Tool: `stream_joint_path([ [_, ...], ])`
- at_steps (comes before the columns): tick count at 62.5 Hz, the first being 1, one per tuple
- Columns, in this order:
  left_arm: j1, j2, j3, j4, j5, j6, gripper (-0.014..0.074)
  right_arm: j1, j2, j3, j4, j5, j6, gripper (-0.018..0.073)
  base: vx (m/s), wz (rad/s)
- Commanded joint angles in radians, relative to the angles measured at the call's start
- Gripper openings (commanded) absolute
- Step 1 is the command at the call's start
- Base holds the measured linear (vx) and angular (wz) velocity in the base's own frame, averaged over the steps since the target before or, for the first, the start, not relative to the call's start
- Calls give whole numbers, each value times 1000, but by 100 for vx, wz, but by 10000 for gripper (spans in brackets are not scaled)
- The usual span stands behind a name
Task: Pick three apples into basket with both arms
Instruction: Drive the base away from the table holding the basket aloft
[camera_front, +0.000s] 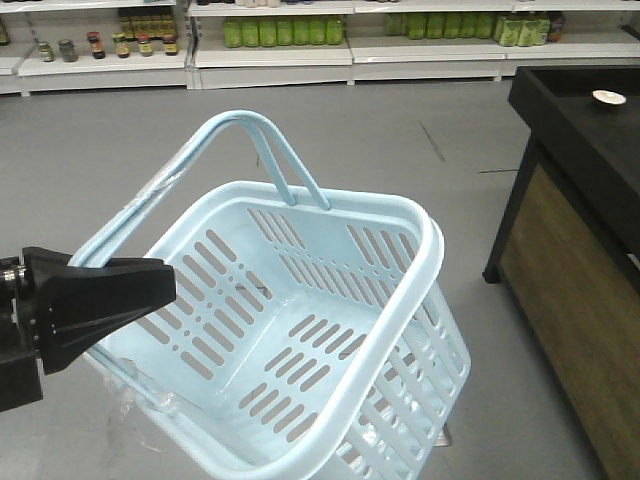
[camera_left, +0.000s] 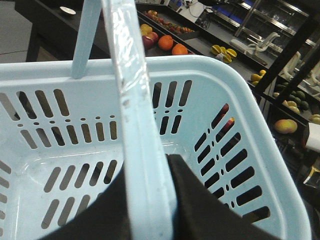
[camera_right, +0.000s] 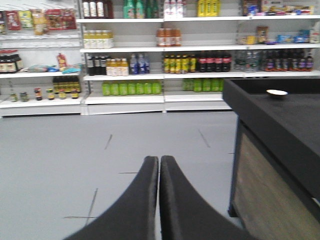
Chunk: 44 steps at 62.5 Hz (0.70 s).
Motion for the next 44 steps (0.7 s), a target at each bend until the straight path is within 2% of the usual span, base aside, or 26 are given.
stream_joint_path([
  [1, -5, -11, -32, -6, 12, -15, -7, -7, -11, 13, -10, -71, 0, -1, 6, 38],
  [44, -6, -9, -32, -6, 10, -15, -7, -7, -11, 13, -10, -71, 0, -1, 11, 28],
])
